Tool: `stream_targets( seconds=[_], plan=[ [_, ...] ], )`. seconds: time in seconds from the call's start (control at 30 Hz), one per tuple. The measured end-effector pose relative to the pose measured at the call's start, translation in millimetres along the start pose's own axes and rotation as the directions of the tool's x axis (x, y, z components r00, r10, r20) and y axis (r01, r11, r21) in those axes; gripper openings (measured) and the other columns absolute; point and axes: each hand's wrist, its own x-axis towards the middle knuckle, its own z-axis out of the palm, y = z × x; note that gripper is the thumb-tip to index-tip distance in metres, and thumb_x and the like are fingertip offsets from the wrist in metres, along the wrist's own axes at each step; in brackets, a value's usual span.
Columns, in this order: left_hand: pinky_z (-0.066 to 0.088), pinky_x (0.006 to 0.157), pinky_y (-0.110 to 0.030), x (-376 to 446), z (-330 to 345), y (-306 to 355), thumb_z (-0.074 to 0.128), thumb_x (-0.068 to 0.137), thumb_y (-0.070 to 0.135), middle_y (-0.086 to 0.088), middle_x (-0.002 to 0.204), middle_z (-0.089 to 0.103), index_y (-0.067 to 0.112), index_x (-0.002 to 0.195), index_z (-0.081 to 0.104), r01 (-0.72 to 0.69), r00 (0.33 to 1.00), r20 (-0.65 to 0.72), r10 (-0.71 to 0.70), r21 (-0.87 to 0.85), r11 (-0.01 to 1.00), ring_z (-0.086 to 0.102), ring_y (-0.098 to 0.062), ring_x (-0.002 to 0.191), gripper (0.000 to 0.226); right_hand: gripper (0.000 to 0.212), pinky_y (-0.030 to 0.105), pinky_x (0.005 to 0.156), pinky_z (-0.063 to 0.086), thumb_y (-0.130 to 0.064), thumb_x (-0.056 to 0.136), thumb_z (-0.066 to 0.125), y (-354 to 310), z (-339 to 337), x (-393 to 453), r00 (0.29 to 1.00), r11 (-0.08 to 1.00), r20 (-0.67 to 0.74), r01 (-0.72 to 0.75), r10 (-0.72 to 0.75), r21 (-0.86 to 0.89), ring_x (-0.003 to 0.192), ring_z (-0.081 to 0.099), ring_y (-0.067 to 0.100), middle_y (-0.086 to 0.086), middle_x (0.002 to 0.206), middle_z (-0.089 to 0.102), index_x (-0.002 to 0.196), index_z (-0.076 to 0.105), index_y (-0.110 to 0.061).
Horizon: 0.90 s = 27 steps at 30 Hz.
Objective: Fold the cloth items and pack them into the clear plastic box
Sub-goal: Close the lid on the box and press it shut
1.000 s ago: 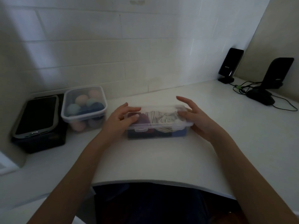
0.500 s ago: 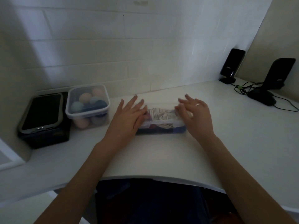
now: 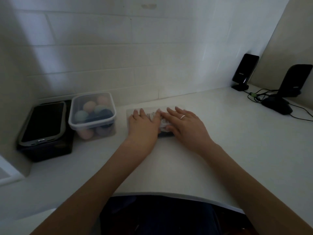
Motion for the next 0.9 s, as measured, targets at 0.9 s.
stream_targets(
  seconds=[0.9],
  plan=[
    [0.007, 0.112, -0.061, 111, 25, -51, 0.033, 0.099, 0.025, -0.038, 0.149, 0.011, 0.006, 0.141, 0.021, 0.262, 0.954, -0.091, -0.285, -0.207, 0.943, 0.008, -0.05, 0.14, 0.048, 0.057, 0.053, 0.115, 0.011, -0.046, 0.089, 0.028, -6, 70, 117, 0.99, 0.992, -0.134, -0.018, 0.035, 0.127, 0.135, 0.04, 0.027, 0.008, 0.143, 0.047, 0.134, 0.048, -0.017]
  ],
)
